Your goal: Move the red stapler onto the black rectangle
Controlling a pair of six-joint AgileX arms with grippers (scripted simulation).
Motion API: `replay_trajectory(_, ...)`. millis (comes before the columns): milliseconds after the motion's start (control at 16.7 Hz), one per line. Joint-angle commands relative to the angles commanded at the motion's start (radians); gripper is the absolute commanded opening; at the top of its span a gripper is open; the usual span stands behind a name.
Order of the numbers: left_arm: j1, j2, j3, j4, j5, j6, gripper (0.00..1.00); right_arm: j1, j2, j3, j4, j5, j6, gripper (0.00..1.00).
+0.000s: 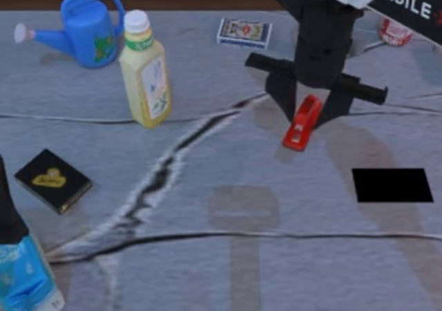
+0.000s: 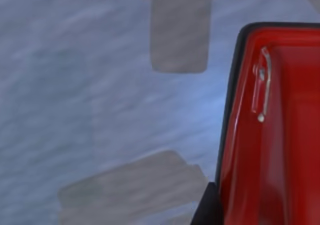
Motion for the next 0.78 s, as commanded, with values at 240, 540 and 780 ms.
replay_trajectory(240,0.000,0.000,0.000,0.000,0.000,0.000,1.00,-0.023,-0.033,-0.038,-0.034,-0.037,-0.227,0.00)
replay_trajectory(540,0.000,0.000,0.000,0.000,0.000,0.000,1.00,-0.076,-0.100,-0.133,-0.066,-0.080,-0.730,0.00)
replay_trajectory(780,0.000,0.000,0.000,0.000,0.000,0.000,1.00,-0.130,-0.158,-0.238,-0.065,-0.088,-1.212,0.00)
